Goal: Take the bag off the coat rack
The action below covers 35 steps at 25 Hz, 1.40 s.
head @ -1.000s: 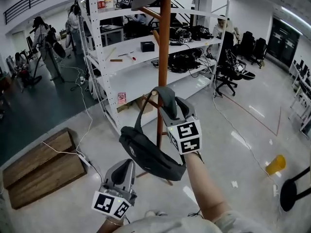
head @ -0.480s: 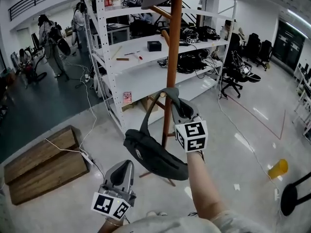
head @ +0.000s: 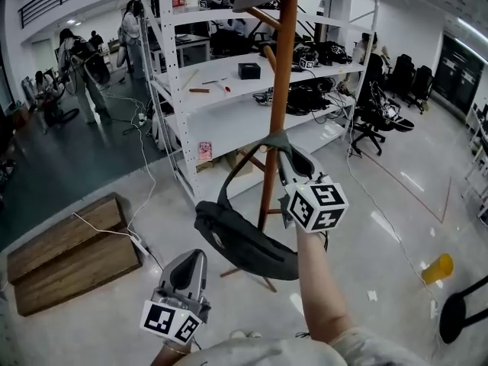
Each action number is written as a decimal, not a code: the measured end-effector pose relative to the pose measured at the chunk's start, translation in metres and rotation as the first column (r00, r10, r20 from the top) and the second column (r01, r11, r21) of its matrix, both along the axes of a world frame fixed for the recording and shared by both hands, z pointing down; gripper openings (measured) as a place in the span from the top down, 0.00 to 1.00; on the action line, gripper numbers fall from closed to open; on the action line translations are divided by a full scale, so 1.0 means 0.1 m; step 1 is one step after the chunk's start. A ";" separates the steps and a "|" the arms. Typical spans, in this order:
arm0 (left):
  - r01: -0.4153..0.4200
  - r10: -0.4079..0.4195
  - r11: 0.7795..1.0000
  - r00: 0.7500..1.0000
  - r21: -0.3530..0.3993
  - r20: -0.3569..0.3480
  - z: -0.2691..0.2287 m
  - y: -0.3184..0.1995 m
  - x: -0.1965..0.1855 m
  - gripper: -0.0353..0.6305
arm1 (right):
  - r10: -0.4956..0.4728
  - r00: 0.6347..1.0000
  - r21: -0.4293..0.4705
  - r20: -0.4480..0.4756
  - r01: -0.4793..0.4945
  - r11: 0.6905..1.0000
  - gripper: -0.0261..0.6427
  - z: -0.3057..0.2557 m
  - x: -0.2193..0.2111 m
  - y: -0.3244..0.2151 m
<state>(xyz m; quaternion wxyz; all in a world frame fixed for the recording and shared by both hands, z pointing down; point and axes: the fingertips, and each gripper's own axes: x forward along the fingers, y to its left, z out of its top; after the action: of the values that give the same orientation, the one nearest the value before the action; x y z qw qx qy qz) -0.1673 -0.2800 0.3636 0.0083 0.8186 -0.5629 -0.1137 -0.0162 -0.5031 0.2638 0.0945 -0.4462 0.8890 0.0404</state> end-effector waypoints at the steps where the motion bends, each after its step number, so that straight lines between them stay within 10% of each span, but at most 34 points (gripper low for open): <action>1: 0.000 0.000 1.000 1.000 0.003 0.000 -0.01 0.00 0.00 0.92 | -0.009 1.000 0.003 0.024 0.009 1.000 0.87 -0.05 -0.01 0.01; 21: 0.046 -0.045 0.998 0.999 0.045 -0.017 -0.16 0.14 -0.12 0.92 | -0.220 0.952 0.125 0.213 0.197 0.973 0.87 -0.82 -0.09 0.78; 35: 0.039 -0.039 0.998 0.999 0.048 0.002 -0.16 0.21 0.01 0.92 | -0.301 0.941 0.065 0.157 0.294 0.954 0.87 -0.14 0.14 1.58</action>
<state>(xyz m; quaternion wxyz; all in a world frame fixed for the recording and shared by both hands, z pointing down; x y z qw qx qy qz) -0.1659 -0.2587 0.3479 -0.0142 0.8075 -0.5760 -0.1263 -0.0026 -0.3455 0.2501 0.1818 -0.3068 0.9342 0.0064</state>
